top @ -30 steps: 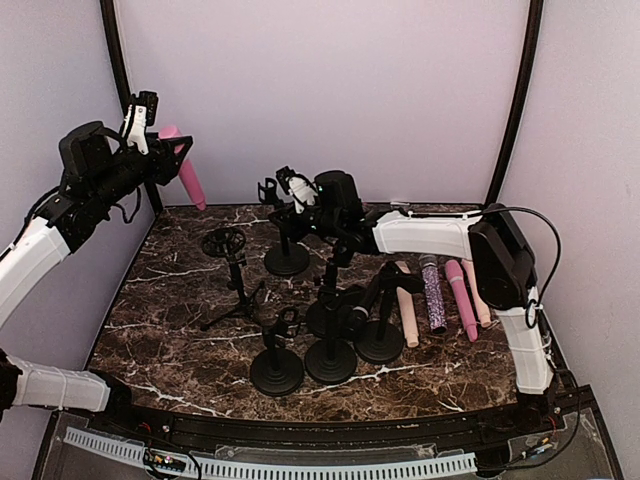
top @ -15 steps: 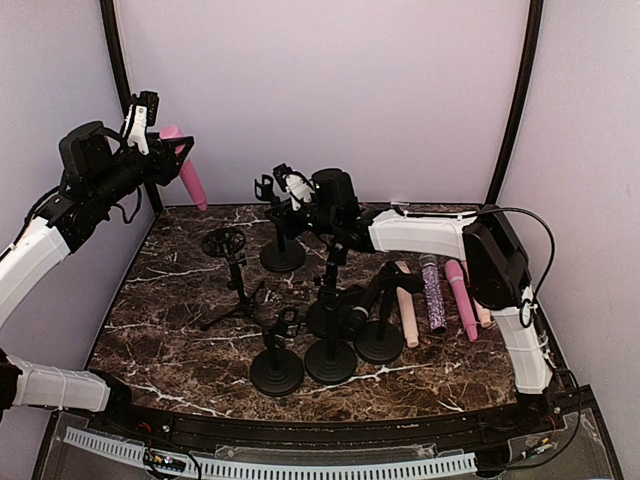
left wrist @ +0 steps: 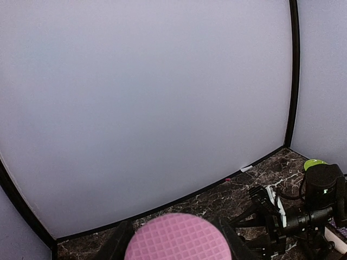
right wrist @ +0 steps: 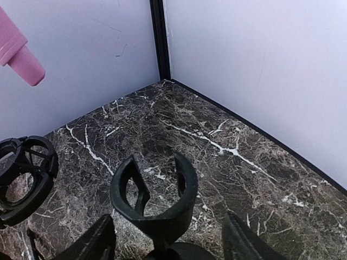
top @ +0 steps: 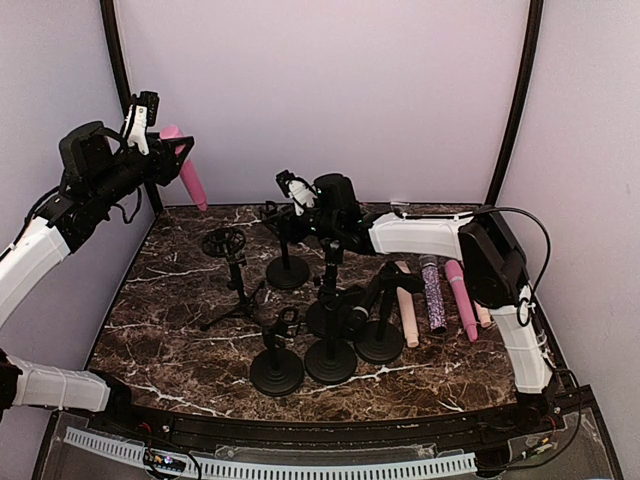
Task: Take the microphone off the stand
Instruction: Place the microphone stand at the center of the board, then pass from the left arm to the right
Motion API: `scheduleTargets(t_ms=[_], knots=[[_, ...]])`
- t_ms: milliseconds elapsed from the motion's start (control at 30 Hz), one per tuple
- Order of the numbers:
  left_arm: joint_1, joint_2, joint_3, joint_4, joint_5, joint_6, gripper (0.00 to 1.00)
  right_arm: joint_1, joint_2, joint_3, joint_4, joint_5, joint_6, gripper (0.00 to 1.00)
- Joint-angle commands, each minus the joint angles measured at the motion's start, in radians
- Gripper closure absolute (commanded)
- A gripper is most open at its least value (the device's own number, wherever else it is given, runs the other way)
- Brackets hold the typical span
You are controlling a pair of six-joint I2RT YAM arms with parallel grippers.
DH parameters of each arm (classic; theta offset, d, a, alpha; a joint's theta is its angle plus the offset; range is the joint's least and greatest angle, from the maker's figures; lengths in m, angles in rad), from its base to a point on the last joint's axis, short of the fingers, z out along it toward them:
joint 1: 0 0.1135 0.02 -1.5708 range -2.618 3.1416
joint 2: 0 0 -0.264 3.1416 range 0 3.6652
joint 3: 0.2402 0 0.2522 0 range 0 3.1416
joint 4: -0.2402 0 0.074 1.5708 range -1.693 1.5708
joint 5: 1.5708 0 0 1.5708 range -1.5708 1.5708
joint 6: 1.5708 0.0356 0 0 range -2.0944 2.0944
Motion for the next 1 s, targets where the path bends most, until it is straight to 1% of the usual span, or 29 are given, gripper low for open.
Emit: scheduleTargets(t_ms=[0, 200, 333, 567, 700, 800, 833, 867, 967], knots=[[0.000, -0.026, 0.014, 0.045, 0.017, 0.004, 1.00, 0.011, 0.033, -0.032, -0.048, -0.017, -0.013, 0.25], [0.000, -0.024, 0.029, 0.041, 0.042, -0.007, 1.00, 0.009, -0.061, -0.027, -0.109, -0.052, -0.046, 0.07], [0.000, -0.015, 0.042, 0.034, 0.060, -0.006, 1.00, 0.009, -0.119, 0.001, -0.173, -0.087, -0.047, 0.02], [-0.001, 0.016, 0.086, -0.002, 0.124, -0.016, 1.00, 0.000, -0.197, 0.041, -0.252, -0.046, -0.047, 0.01], [-0.003, 0.034, 0.119, -0.030, 0.186, -0.033, 1.00, -0.021, -0.256, 0.018, -0.270, -0.072, -0.047, 0.01], [-0.006, 0.051, 0.144, -0.076, 0.275, -0.068, 1.00, -0.037, -0.318, -0.023, -0.272, -0.147, -0.045, 0.01], [-0.011, 0.062, 0.157, -0.083, 0.325, -0.087, 1.00, -0.041, -0.342, -0.043, -0.270, -0.187, -0.046, 0.01], [-0.018, 0.068, 0.169, -0.086, 0.350, -0.105, 1.00, -0.045, -0.367, -0.063, -0.265, -0.230, -0.046, 0.02], [-0.041, 0.101, 0.195, -0.088, 0.491, -0.176, 1.00, -0.046, -0.443, -0.137, -0.239, -0.393, -0.035, 0.05]])
